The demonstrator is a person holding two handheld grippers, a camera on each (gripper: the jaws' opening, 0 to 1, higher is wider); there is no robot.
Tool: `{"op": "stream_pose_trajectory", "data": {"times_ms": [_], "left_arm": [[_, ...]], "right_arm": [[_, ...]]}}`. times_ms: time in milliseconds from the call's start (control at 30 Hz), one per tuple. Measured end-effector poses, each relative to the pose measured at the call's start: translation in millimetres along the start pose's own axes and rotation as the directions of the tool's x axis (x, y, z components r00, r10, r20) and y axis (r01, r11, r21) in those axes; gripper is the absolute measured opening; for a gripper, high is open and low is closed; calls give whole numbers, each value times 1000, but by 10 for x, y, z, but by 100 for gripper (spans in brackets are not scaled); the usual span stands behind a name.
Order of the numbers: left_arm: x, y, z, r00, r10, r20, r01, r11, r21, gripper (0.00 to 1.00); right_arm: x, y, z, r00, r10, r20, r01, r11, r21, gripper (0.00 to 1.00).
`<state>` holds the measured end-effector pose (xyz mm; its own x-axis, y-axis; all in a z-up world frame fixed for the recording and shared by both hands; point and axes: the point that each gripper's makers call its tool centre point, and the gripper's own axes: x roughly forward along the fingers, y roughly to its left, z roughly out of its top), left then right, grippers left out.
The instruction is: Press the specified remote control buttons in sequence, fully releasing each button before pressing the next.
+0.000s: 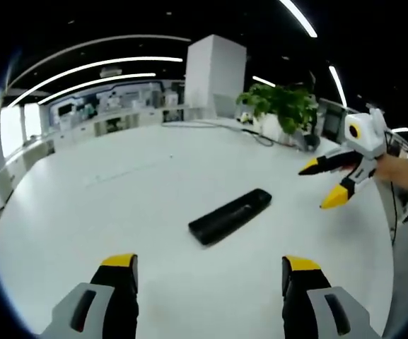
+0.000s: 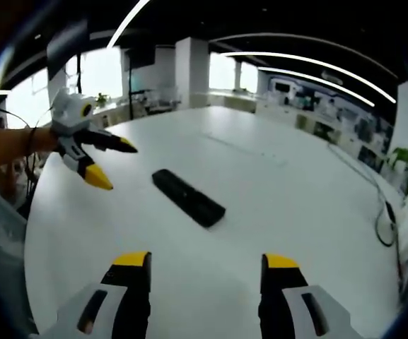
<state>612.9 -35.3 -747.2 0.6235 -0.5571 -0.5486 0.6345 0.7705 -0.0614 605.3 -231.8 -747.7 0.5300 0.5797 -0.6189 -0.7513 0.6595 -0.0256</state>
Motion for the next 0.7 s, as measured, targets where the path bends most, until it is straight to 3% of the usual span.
{"op": "stream_pose_trajectory", "data": {"times_ms": [300, 700], "left_arm": [[25, 46, -20, 999, -29, -24, 30, 998, 50, 85], [146, 142, 1, 998, -48, -43, 51, 995, 80, 84]], "right_arm": [[61, -41, 9, 1000, 22, -5, -22, 998, -66, 57], [215, -93, 10, 999, 43, -19, -45, 995, -86, 57]]}}
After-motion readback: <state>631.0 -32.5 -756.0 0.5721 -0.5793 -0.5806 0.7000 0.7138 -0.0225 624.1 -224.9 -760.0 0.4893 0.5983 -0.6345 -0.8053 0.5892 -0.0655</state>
